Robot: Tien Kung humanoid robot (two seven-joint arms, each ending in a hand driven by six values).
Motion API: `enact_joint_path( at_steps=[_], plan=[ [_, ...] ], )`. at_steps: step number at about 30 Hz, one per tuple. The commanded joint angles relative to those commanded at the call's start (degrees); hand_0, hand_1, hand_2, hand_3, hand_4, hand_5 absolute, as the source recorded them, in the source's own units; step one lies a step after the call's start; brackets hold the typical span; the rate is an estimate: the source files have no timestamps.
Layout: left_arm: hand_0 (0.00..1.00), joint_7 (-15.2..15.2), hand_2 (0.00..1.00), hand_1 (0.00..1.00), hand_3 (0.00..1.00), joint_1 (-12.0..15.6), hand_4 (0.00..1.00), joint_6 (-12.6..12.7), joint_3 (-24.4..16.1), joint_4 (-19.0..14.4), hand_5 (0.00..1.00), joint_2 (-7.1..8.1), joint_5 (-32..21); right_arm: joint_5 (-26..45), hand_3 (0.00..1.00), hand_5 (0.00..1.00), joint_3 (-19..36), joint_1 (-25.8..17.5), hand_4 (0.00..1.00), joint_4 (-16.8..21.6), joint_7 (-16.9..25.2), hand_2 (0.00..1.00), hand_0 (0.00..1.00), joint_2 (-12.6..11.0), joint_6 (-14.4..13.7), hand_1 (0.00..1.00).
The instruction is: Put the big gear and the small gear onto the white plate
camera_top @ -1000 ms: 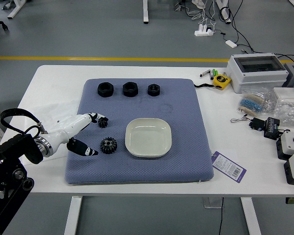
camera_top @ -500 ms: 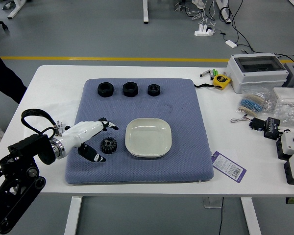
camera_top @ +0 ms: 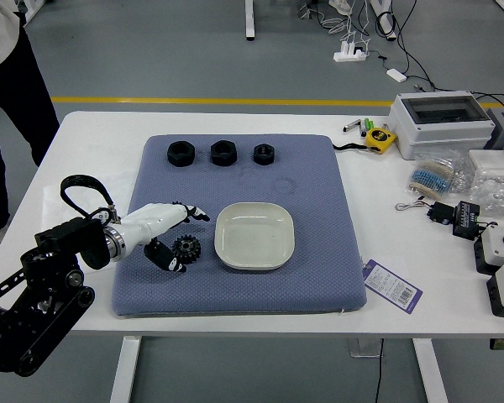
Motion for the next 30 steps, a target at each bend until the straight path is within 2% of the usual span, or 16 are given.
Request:
enact_joint_path(
  at_steps=[6, 8, 9, 14, 15, 20, 21, 26, 27, 30],
  plan=[
    [0.771, 0.3, 0.782, 0.728, 0.793, -1.7, 0.984, -0.3, 1.6, 1.7, 0.002, 0.39, 0.3, 0.2, 0.576, 0.678, -0.1, 0.1, 0.836, 0.0, 0.1, 0.729, 0.651, -0.1, 0.0, 0.657],
    [0.771, 0.3, 0.782, 0.728, 0.793, -1.8, 0.984, -0.5, 1.7, 1.9, 0.002, 0.44, 0.4, 0.2, 0.576, 0.678, -0.1, 0.1, 0.836, 0.0, 0.1, 0.729, 0.651, -0.1, 0.0, 0.657],
    [0.725, 0.4, 0.761, 0.706, 0.78, -1.9, 0.982, -0.6, 1.8, 1.9, 0.002, 0.49, 0.3, 0.2, 0.576, 0.679, -0.1, 0.1, 0.836, 0.0, 0.1, 0.729, 0.651, -0.1, 0.0, 0.657],
    [0.725, 0.0, 0.761, 0.706, 0.78, -2.0, 0.982, -0.5, 2.6, 2.0, 0.002, 0.57, -0.1, 0.2, 0.576, 0.679, -0.1, 0.1, 0.836, 0.0, 0.1, 0.729, 0.651, -0.1, 0.0, 0.657],
    [0.631, -0.2, 0.694, 0.641, 0.745, -2.2, 0.963, -0.5, 3.0, 2.1, 0.002, 0.57, -0.2, 0.2, 0.576, 0.679, -0.1, 0.1, 0.836, 0.0, 0.1, 0.729, 0.652, -0.1, 0.0, 0.657],
    [0.631, -0.6, 0.694, 0.641, 0.745, -2.5, 0.963, -0.3, 3.9, 2.5, 0.002, 0.67, -0.8, 0.3, 0.576, 0.679, -0.1, 0.1, 0.836, 0.0, 0.2, 0.729, 0.652, -0.1, 0.0, 0.657],
    [0.522, -0.7, 0.638, 0.596, 0.682, -2.6, 0.861, -0.2, 3.9, 2.6, 0.002, 0.68, -0.8, 0.3, 0.575, 0.679, -0.1, 0.1, 0.836, 0.0, 0.2, 0.729, 0.652, -0.1, 0.0, 0.658],
    [0.522, -0.8, 0.638, 0.596, 0.682, -2.6, 0.861, 0.0, 4.3, 3.7, 0.002, 0.42, -1.2, 0.0, 0.575, 0.679, 0.1, -0.1, 0.836, 0.0, 0.0, 0.729, 0.652, 0.0, -0.1, 0.658],
    [0.434, -0.8, 0.55, 0.515, 0.597, -2.6, 0.638, 0.0, 4.3, 3.7, 0.002, 0.4, -1.2, 0.0, 0.575, 0.679, 0.1, -0.1, 0.836, 0.0, 0.0, 0.729, 0.651, 0.0, -0.1, 0.657],
    [0.434, -0.7, 0.55, 0.515, 0.597, -2.5, 0.638, 0.0, 4.5, 4.3, 0.002, 0.27, -1.2, -0.2, 0.575, 0.679, 0.2, -0.3, 0.836, 0.0, 0.0, 0.729, 0.651, 0.0, -0.1, 0.657]
  ],
)
